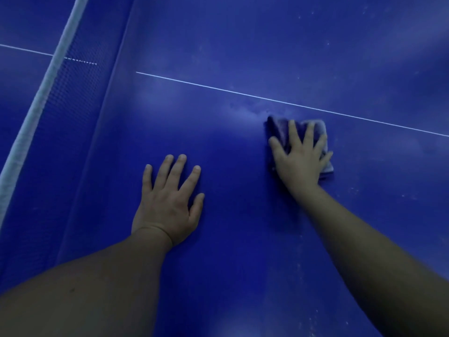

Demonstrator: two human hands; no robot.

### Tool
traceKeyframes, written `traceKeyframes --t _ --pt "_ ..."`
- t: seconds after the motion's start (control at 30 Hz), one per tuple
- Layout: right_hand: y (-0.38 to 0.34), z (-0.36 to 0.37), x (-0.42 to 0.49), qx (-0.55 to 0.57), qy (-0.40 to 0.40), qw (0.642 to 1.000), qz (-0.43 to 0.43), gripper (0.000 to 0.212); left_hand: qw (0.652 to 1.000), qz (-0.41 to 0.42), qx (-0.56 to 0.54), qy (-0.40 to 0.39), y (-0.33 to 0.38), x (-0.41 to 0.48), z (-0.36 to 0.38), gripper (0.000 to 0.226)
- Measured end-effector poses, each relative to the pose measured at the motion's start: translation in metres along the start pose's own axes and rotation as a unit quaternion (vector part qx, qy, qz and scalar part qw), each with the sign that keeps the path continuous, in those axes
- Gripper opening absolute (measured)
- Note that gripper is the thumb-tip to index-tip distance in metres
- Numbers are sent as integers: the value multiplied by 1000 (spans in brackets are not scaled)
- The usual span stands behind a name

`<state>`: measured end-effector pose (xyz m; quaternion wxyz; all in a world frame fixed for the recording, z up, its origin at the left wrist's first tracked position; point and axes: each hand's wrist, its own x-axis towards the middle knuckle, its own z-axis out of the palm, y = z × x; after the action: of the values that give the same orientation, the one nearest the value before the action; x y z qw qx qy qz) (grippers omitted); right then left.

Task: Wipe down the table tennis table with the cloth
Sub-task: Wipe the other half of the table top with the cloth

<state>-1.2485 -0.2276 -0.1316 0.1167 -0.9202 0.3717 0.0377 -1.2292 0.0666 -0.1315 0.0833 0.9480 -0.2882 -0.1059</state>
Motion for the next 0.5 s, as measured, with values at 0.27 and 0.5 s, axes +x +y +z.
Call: traceKeyframes --t 0.27,0.5 --pt "-5 -4 -20 -37 35 984 -169 51 1000 -2 -3 1 1 0 0 68" --pt "-4 -18 48 -10 24 999 -27 61 1000 1 -4 16 -1 1 2 65"
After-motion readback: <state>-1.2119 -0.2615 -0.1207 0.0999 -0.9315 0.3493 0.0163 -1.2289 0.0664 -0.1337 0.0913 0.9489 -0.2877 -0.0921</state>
